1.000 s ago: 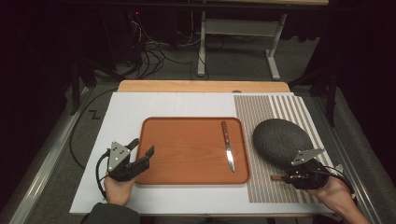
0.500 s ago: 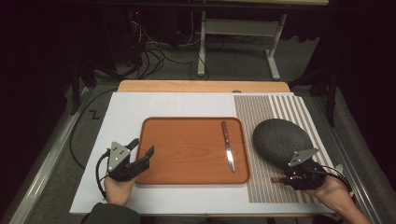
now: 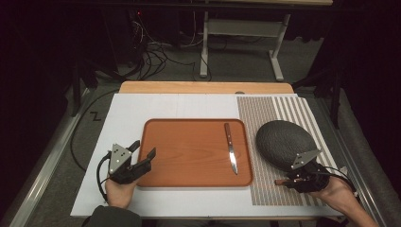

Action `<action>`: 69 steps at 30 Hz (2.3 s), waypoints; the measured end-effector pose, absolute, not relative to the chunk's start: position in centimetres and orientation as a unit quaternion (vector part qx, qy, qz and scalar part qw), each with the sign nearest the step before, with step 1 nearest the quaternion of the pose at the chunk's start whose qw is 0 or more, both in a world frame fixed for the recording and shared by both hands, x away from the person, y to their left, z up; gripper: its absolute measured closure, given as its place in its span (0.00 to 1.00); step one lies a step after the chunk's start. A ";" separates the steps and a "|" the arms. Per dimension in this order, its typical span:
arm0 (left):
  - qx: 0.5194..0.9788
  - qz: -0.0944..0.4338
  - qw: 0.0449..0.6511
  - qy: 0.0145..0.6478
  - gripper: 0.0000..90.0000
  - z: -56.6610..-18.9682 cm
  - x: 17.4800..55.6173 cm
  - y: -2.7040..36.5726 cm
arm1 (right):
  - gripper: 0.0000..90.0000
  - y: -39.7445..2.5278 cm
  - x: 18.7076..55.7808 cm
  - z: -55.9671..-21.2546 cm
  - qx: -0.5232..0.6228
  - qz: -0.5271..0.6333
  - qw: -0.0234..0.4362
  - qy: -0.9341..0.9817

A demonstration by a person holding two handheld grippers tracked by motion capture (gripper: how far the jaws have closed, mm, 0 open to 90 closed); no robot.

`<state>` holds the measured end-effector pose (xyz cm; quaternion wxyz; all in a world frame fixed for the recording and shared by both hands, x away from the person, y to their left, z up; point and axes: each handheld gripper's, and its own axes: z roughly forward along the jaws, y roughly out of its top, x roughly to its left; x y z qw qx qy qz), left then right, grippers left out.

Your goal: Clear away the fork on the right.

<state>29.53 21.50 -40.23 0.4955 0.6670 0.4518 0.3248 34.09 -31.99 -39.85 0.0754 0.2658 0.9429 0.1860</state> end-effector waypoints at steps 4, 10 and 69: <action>0.667 0.326 0.496 0.452 0.41 -40.2 29.5 21.5 | 0.75 -31.9 34.1 -39.8 0.261 0.186 0.072 0.944; 0.663 0.330 0.497 0.452 0.41 -40.2 29.4 21.6 | 0.76 -31.5 34.2 -39.8 0.250 0.196 0.070 0.946; 0.661 0.331 0.498 0.452 0.42 -40.1 29.3 21.4 | 0.84 -28.3 35.4 -40.3 0.247 0.179 0.084 0.949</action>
